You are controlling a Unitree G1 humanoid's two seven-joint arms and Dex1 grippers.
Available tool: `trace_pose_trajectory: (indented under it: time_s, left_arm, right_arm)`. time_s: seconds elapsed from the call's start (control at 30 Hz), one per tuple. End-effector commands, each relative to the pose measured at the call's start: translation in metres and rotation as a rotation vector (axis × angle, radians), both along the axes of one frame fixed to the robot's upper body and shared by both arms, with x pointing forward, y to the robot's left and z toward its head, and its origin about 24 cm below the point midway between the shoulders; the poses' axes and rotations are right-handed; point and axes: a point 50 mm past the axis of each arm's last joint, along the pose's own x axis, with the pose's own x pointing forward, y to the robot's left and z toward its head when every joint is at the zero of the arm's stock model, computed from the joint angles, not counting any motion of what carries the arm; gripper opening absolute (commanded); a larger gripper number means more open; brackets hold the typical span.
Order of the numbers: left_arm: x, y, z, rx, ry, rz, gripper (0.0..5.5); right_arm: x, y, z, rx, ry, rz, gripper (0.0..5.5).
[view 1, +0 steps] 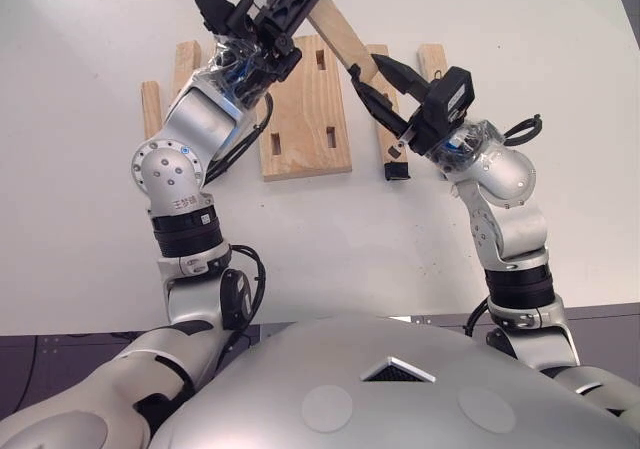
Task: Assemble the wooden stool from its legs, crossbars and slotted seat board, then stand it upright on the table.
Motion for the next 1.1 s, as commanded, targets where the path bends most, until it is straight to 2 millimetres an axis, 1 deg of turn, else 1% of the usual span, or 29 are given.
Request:
trace_pose_trajectory:
  time_s: [0.03,0.1,0.13,0.2,0.3,0.33,0.47,0.5,0.53,0.57,0.7,0.8,0.9,1.0,1.1]
  left_arm:
    - [0.001,0.000,-0.004,0.084,-0.018,0.011,1.86]
    - [0.000,0.001,-0.006,0.114,-0.022,0.011,1.46]
    - [0.000,0.001,-0.007,0.118,-0.024,0.011,1.38]
    - [0.000,0.001,-0.007,0.123,-0.029,0.009,1.02]
    - [0.002,0.004,-0.002,0.122,-0.049,0.022,0.53]
    - [0.003,0.005,0.000,0.121,-0.056,0.026,0.45]
    - [0.004,0.007,0.002,0.125,-0.066,0.031,0.42]
    - [0.004,0.009,0.001,0.139,-0.069,0.049,0.42]
    - [0.005,0.010,0.000,0.157,-0.068,0.073,0.41]
    - [0.007,0.012,-0.002,0.177,-0.067,0.102,0.38]
    - [0.020,0.035,-0.013,0.352,-0.057,0.317,0.38]
    - [0.020,0.069,-0.018,0.593,-0.116,0.527,0.38]
    - [0.012,0.098,-0.032,0.730,-0.127,0.666,0.38]
    - [0.008,0.114,-0.051,0.798,-0.086,0.725,0.38]
    - [0.005,0.118,-0.066,0.805,-0.049,0.744,0.38]
  right_arm:
    - [-0.001,-0.002,0.003,-0.031,-0.033,-0.005,1.29]
    - [0.000,-0.002,0.004,-0.026,-0.037,-0.014,1.29]
    - [0.000,-0.002,0.004,-0.025,-0.038,-0.016,1.29]
    - [0.000,-0.002,0.004,-0.023,-0.040,-0.019,1.29]
    - [0.001,-0.004,0.005,-0.025,-0.044,-0.024,1.29]
    - [0.001,-0.004,0.005,-0.026,-0.045,-0.025,1.29]
    - [0.001,-0.004,0.004,-0.019,-0.025,-0.017,1.29]
    - [0.001,-0.004,0.003,-0.023,-0.015,-0.018,1.66]
    - [0.002,-0.005,0.002,-0.027,-0.007,-0.026,1.74]
    - [0.002,-0.006,0.000,-0.033,-0.001,-0.033,1.96]
    - [0.007,-0.015,-0.009,-0.127,0.006,-0.063,2.64]
    - [0.011,-0.024,-0.013,-0.171,0.003,-0.111,2.68]
    - [0.014,-0.029,-0.015,-0.189,-0.006,-0.148,2.68]
    - [0.015,-0.033,-0.017,-0.187,0.002,-0.177,2.68]
    - [0.014,-0.033,-0.019,-0.193,0.007,-0.177,2.68]
